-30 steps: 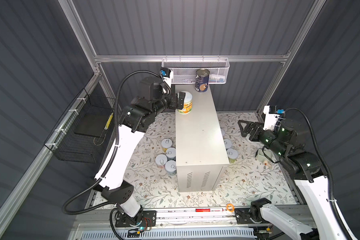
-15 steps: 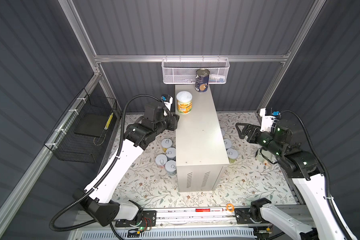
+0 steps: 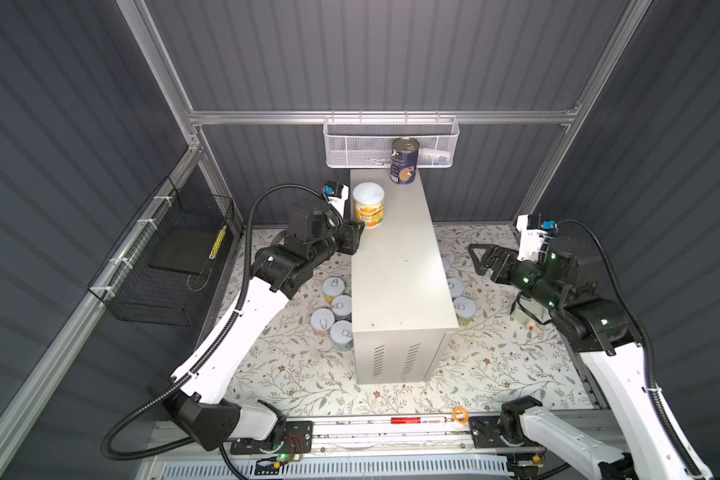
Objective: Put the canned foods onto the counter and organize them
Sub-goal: 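Regrasp the orange tub and push it beside the blue can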
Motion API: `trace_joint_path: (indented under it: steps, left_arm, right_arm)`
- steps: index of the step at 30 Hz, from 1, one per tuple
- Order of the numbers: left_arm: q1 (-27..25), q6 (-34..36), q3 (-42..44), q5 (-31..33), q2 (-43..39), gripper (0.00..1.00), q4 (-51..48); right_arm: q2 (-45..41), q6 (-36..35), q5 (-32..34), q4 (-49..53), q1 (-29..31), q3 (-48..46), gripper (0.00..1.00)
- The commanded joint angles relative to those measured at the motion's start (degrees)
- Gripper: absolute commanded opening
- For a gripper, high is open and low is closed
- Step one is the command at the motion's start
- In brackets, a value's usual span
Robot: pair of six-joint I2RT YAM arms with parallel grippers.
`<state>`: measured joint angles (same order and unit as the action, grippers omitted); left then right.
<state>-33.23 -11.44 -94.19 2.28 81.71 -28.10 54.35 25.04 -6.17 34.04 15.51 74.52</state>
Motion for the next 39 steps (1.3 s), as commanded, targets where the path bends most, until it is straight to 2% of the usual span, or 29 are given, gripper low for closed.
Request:
trace_joint_path:
  steps: [1,6,18,20,24,34,39]
  left_arm:
    - [-0.1,-1.2,-2.3,-1.7,1.8,0.44,2.3]
    - [-0.1,-1.6,-2.7,-0.5,3.9,0.44,4.3]
    - [-0.1,-0.7,-11.6,3.3,13.9,0.40,4.3]
    - [-0.1,-0.3,-13.4,4.3,15.5,0.41,4.1]
    - [0.0,0.2,-17.7,6.1,19.1,0.51,3.5]
    - [1.4,-1.3,-24.6,8.5,25.8,0.51,5.1]
    - [1.9,-2.0,-28.1,9.6,28.6,0.55,5.3]
  right_arm:
    - [0.2,-1.4,0.2,-0.8,-0.1,0.2,0.95]
    - [0.1,-2.3,0.8,-0.9,-0.3,0.0,0.96]
    - [1.5,-1.8,1.1,-2.1,-1.0,-0.8,0.96]
    - [1.9,-1.8,1.0,-2.4,-1.1,-0.7,0.96]
    - [2.9,-1.8,0.8,-2.6,-1.3,-0.3,0.96]
    - [3.5,-2.1,1.0,-3.3,-1.9,0.5,0.96]
    - [3.3,-2.2,1.2,-3.4,-2.4,0.2,0.96]
